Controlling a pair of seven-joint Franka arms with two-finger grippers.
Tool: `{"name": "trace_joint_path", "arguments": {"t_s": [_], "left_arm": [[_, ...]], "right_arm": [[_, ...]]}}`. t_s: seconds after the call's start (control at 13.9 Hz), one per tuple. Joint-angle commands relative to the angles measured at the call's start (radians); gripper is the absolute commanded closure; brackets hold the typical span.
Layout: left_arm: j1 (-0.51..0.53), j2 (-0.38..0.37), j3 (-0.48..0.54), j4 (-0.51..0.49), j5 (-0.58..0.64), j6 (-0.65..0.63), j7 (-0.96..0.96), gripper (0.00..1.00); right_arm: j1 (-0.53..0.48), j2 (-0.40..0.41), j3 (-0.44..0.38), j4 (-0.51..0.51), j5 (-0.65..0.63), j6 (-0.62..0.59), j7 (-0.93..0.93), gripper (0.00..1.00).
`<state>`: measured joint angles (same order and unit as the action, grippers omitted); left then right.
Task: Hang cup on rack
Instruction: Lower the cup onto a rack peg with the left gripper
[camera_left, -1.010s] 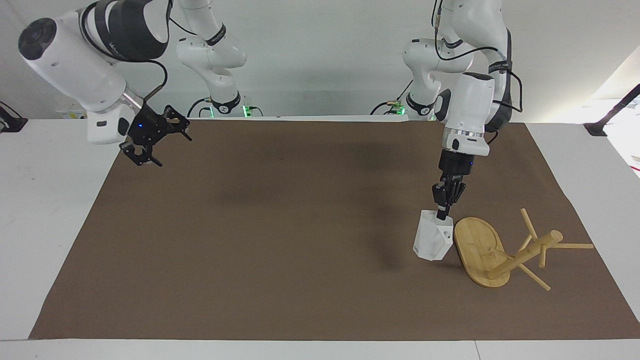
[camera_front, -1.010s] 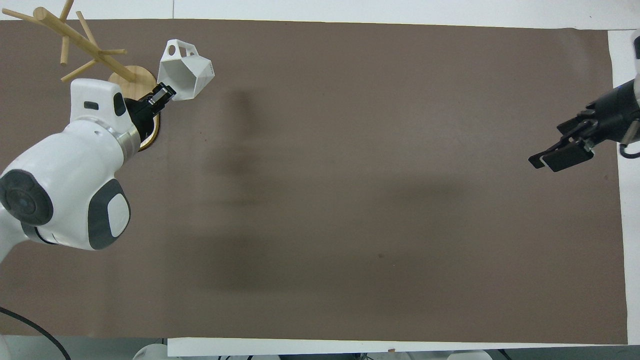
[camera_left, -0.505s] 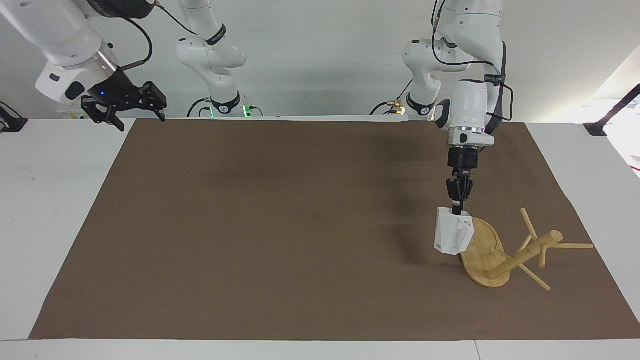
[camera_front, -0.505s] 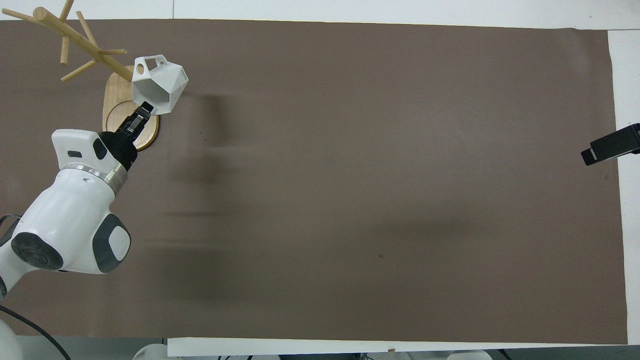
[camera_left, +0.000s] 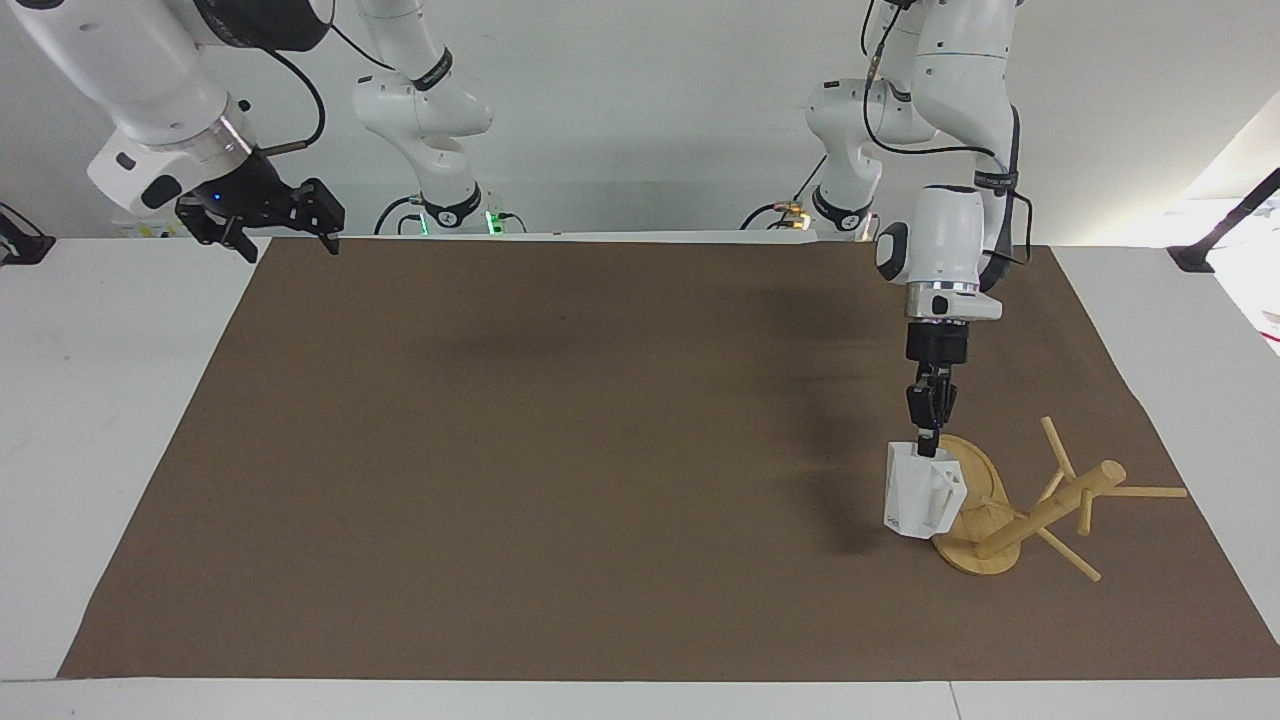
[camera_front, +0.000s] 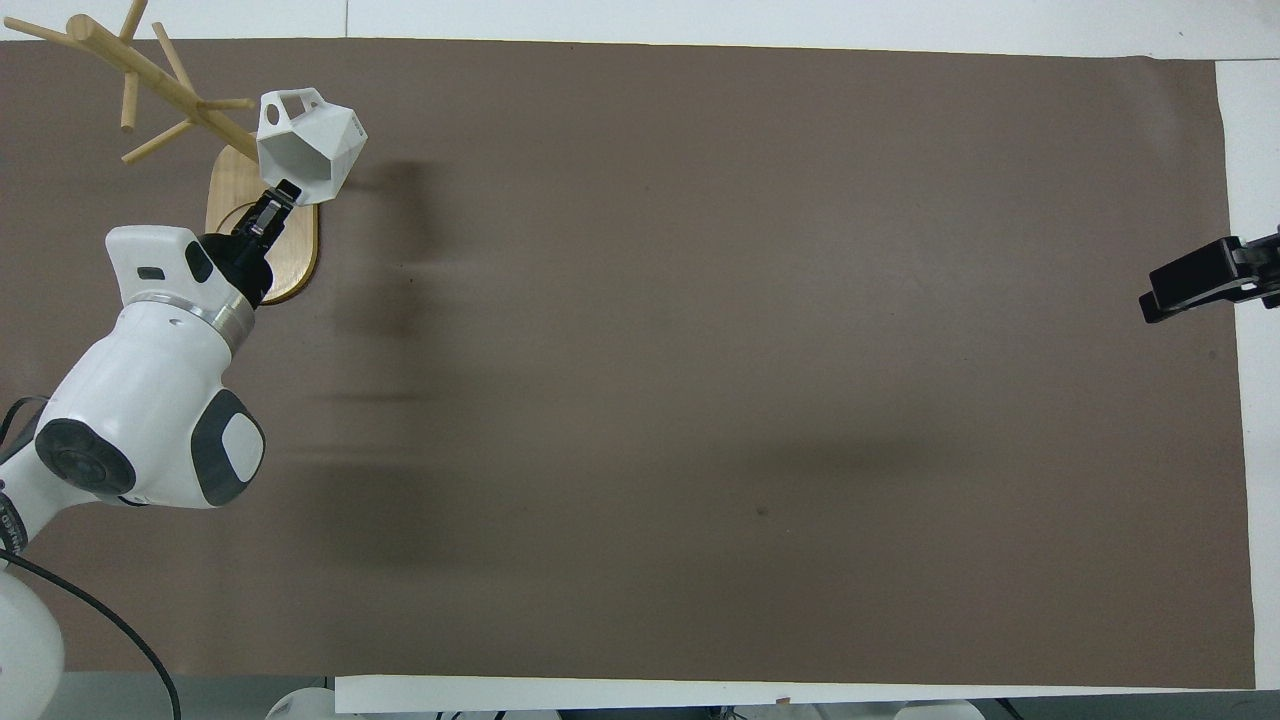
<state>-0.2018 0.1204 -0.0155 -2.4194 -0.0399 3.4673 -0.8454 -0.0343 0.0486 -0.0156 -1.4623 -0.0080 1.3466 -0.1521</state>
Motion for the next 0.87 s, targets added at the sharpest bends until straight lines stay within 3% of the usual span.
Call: {"name": "trace_joint_path", "arguments": {"t_s": [0.0, 0.79], "left_arm": [[0.027, 0.013, -0.017, 0.022, -0.003, 0.026, -0.009, 1.0], [0.088, 0.041, -0.017, 0.031, -0.008, 0.001, -0.012, 1.0]], "right_arm": [[-0.004, -0.035, 0.006, -0.05, -0.027, 0.028, 0.016, 0.0], [0.005, -0.061, 0.0, -0.089, -0.039, 0.0, 0.009, 0.0]]}}
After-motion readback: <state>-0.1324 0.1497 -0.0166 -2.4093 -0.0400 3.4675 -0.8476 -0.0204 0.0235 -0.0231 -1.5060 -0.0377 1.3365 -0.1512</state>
